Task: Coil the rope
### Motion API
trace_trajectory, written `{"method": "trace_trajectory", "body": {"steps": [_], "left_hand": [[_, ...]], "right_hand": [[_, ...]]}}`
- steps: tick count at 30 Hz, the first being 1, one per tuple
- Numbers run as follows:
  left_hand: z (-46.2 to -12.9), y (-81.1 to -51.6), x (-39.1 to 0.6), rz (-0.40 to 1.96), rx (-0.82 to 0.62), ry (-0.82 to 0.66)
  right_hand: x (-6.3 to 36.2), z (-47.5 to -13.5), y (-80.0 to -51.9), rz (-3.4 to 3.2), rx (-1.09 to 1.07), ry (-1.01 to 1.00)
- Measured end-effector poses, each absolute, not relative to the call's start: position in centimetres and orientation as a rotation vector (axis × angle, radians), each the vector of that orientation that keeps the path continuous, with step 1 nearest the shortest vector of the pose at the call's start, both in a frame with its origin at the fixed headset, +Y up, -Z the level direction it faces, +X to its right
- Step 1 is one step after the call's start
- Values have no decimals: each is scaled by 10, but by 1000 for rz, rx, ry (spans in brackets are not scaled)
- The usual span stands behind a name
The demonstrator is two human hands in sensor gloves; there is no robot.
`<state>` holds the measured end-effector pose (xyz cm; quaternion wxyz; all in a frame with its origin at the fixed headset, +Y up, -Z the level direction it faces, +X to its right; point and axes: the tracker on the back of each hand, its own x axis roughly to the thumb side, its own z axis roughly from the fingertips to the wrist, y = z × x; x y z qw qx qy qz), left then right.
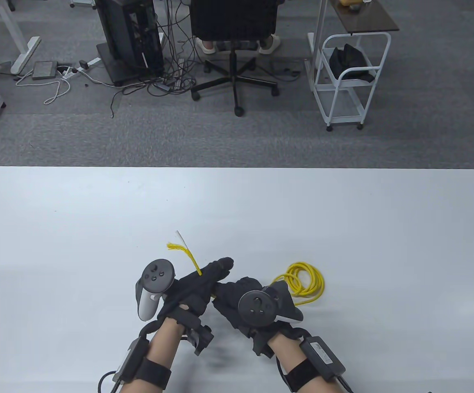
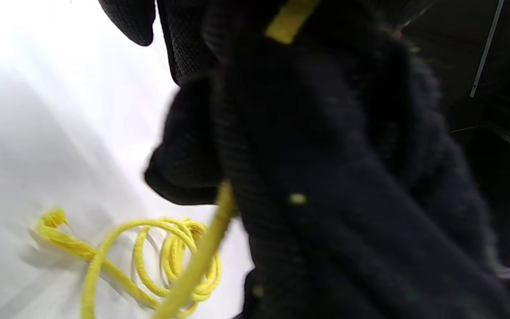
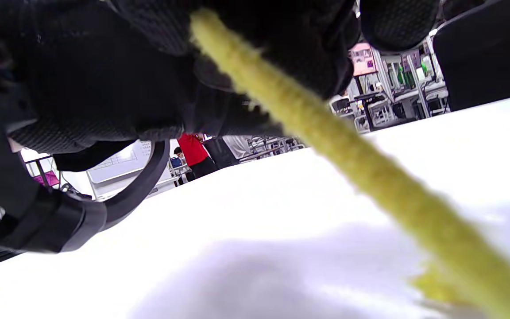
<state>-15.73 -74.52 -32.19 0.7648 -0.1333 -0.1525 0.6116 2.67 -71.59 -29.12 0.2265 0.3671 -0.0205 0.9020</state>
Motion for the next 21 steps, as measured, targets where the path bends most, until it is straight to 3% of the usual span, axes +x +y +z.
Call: {"method": "trace_trajectory", "body": {"steps": [13,21], "left_hand": [[-318,-740,-160,1666,-217,-412],[-316,-740,-142,1858,-353,-541]], "right_hand": [[34,-298,-733,2439,991,137],[47,-312,-749,2457,890,279]]}}
